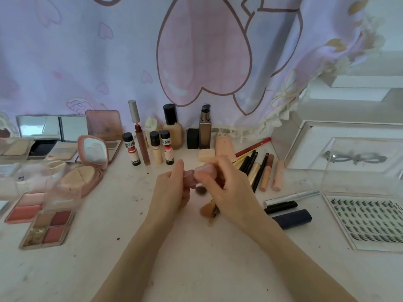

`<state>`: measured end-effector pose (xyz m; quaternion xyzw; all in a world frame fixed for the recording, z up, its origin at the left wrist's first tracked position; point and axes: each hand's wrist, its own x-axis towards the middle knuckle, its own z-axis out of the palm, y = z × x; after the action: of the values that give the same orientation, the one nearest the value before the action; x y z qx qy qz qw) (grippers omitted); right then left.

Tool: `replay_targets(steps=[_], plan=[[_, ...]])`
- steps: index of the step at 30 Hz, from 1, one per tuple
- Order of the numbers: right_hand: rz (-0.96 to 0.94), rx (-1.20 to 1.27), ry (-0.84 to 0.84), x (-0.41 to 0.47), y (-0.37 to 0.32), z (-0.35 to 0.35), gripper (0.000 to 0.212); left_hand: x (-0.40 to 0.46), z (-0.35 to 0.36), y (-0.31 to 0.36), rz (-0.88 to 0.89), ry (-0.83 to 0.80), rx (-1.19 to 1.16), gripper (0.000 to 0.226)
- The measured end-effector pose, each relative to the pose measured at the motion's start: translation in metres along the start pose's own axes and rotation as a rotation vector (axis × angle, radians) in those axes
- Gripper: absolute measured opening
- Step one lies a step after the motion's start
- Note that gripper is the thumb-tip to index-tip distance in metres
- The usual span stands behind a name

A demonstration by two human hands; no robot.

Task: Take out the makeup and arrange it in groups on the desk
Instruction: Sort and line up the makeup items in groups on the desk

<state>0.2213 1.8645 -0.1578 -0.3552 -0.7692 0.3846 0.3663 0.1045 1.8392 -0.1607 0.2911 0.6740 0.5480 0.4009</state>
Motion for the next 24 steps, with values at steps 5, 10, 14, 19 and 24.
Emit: replay_targets(steps=[5,10,14,19,24], plan=[[0.189,0.322,0.140,0.002,0.002,-0.017,0.020,-0.009,-0.004,-0.010,0.580,-0.158,0.424,0.018],[0.370,0.525,0.115,0.002,0.004,-0.022,0.030,-0.011,-0.004,-0.017,0.746,-0.197,0.584,0.019],[0.143,0.425,-0.012,0.001,0.007,-0.027,0.017,-0.008,-0.005,-0.010,0.558,-0.168,0.373,0.014],[0.181,0.303,0.062,0.001,0.007,-0.025,0.013,-0.011,-0.004,-0.009,0.596,-0.171,0.288,0.008],[0.270,0.421,0.099,0.002,0.008,-0.028,0.014,-0.010,-0.004,-0.011,0.625,-0.201,0.335,0.020]])
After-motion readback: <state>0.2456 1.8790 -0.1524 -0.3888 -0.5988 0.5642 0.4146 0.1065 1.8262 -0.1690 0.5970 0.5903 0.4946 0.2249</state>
